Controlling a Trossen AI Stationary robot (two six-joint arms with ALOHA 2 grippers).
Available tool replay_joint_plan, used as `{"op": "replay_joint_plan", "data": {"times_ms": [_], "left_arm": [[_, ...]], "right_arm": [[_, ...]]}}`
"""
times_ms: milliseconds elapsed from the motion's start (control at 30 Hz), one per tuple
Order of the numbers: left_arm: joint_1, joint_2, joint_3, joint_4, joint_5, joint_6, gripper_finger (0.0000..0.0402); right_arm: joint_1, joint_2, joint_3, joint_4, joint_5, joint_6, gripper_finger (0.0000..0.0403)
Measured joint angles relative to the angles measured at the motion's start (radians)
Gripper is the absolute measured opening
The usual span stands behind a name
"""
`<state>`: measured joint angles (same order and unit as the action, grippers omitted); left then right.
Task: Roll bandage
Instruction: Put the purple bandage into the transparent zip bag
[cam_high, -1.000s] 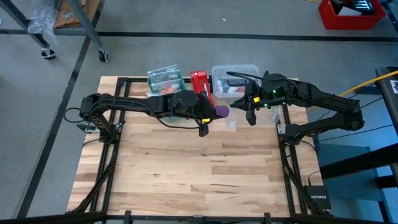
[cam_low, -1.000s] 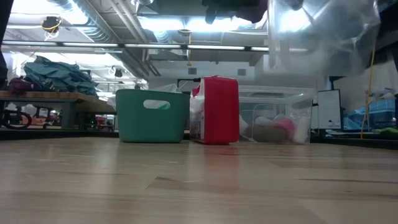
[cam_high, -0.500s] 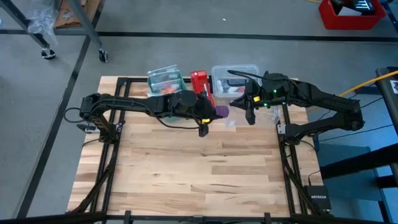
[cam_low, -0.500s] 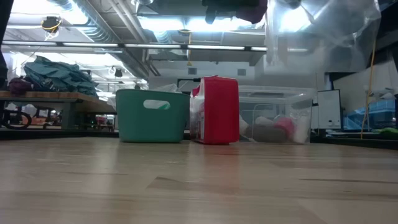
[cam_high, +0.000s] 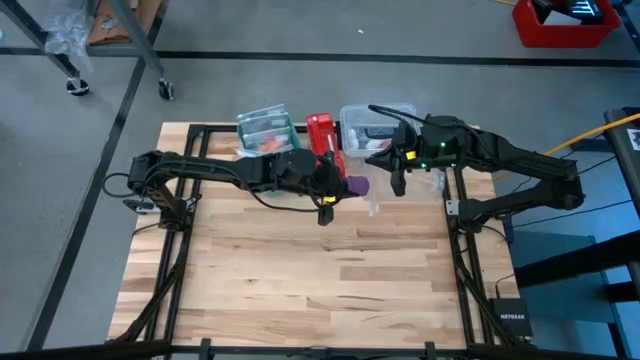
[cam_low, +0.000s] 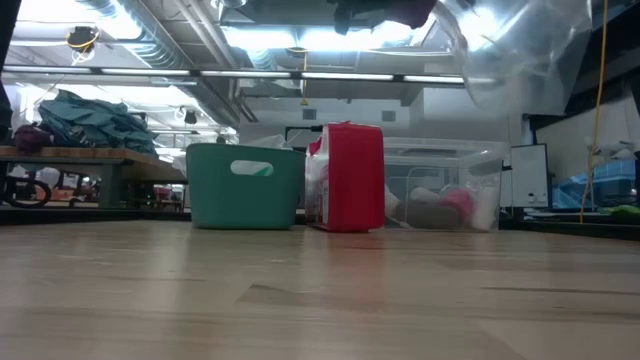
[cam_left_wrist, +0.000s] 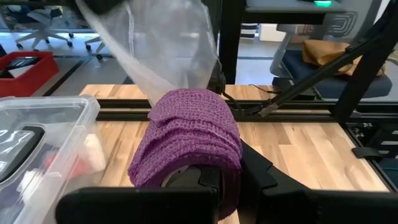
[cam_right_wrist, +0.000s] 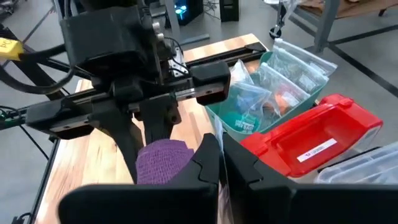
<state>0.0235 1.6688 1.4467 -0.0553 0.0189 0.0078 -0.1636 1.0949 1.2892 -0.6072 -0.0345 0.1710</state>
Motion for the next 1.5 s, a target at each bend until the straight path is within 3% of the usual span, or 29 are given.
{"op": "replay_joint_plan", "data": {"times_ms": [300, 667, 867, 1100, 1233, 1367, 1500], "left_arm": [[0.023, 0.000, 0.000, -0.015, -0.070, 0.000, 0.0008], [0.009, -0.027, 0.002, -0.362, -0.075, -0.037, 0.0008], [-0.029, -0.018, 0.001, -0.500, -0.075, -0.047, 0.0008], [-0.055, -0.017, 0.001, -0.548, -0.075, -0.074, 0.0008], [-0.060, -0.017, -0.003, -0.572, -0.075, -0.100, 0.0008], [-0.061, -0.017, -0.058, -0.526, -0.073, -0.146, 0.0008], [-0.061, -0.010, -0.143, -0.468, -0.072, -0.215, 0.0008]], "right_arm": [[0.001, 0.006, -0.001, -0.066, -0.142, 0.032, 0.0005], [0.001, -0.173, -0.018, -0.115, -0.111, 0.091, 0.0005], [0.001, -0.321, -0.173, -0.019, -0.059, 0.165, 0.0005], [0.001, -0.551, -0.549, 0.362, -0.055, 0.276, 0.0005], [0.001, -0.647, -0.793, 0.708, -0.083, 0.347, 0.0005], [0.001, -0.659, -1.001, 1.053, -0.116, 0.396, 0.0005], [0.001, -0.636, -1.123, 1.228, -0.112, 0.417, 0.0005]]}}
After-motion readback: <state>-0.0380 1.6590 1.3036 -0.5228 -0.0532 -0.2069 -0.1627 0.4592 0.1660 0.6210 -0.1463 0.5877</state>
